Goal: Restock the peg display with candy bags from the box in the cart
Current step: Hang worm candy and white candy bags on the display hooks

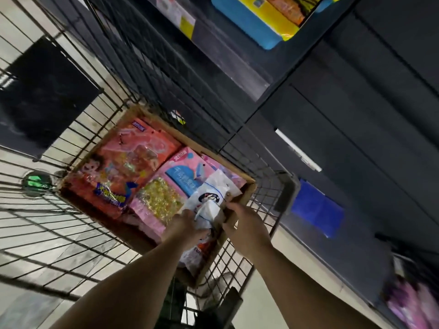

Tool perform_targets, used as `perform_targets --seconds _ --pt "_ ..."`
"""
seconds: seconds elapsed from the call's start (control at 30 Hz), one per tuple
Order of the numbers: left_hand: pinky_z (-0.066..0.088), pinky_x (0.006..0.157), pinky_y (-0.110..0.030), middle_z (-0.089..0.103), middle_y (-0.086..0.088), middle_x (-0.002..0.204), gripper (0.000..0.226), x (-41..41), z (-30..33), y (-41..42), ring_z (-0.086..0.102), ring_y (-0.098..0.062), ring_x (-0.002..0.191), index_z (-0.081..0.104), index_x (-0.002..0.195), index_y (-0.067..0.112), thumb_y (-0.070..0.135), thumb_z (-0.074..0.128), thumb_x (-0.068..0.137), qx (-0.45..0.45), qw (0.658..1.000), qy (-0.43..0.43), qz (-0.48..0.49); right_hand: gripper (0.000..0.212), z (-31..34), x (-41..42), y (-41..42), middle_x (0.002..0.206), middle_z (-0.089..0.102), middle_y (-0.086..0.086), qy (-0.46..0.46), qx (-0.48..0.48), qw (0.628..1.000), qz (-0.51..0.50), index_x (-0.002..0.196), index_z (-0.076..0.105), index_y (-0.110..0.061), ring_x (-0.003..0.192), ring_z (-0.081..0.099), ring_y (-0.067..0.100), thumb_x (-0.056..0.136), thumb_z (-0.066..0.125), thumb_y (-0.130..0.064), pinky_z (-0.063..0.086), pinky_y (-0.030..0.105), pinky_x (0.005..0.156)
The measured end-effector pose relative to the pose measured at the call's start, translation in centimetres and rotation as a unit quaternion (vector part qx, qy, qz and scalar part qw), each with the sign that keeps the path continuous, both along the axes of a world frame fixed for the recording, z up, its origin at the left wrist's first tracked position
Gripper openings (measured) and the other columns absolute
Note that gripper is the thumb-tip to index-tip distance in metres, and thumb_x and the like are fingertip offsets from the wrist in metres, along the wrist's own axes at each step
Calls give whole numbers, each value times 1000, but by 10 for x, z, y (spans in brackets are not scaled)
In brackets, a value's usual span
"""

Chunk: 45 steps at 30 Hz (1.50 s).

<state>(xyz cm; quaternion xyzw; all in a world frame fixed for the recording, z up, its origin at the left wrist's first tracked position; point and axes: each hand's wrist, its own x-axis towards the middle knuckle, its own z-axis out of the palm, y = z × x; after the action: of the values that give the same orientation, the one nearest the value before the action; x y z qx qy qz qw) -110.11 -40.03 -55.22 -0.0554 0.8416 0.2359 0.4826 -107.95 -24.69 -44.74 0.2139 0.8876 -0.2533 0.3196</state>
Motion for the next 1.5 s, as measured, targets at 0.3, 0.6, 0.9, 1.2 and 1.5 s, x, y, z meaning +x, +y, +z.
perform_targets --seconds 0.3,0.6,0.9,1.2,1.5 --pt "51 63 -23 63 -9 122 57 17 -5 8 62 -18 93 47 139 19 25 72 89 10 999 -20 31 43 6 12 -5 134 55 -1 -27 -14 999 -38 138 52 -28 123 51 20 95 60 -27 42 27 95" --pt "60 63 -36 69 -5 90 14 -38 34 -39 70 -18 75 62 102 17 27 67 94 146 980 -41 126 54 -2 14 -21 134 59 -5 1 -74 988 -137 143 44 -28 110 59 15 93 64 -33 43 22 79" --pt "62 78 -47 77 -8 97 24 -51 60 -51 75 -24 90 67 107 14 20 76 85 212 966 -88 118 21 -13 -5 -29 107 70 2 48 -264 864 -427 104 60 -25 85 72 19 88 73 -26 56 25 61" --pt "57 89 -57 72 -17 103 49 -46 27 -70 71 -34 98 67 100 12 49 79 71 114 959 -53 254 24 -33 16 -21 107 66 9 28 -118 880 -460 114 61 -13 92 64 29 91 57 -19 57 40 81" --pt "50 68 -21 69 -7 118 40 -69 99 -33 65 -24 102 65 123 11 40 63 95 153 960 -5 236 19 21 11 -2 93 66 6 84 -186 850 -486 97 60 -18 80 63 18 93 62 -36 54 30 73"
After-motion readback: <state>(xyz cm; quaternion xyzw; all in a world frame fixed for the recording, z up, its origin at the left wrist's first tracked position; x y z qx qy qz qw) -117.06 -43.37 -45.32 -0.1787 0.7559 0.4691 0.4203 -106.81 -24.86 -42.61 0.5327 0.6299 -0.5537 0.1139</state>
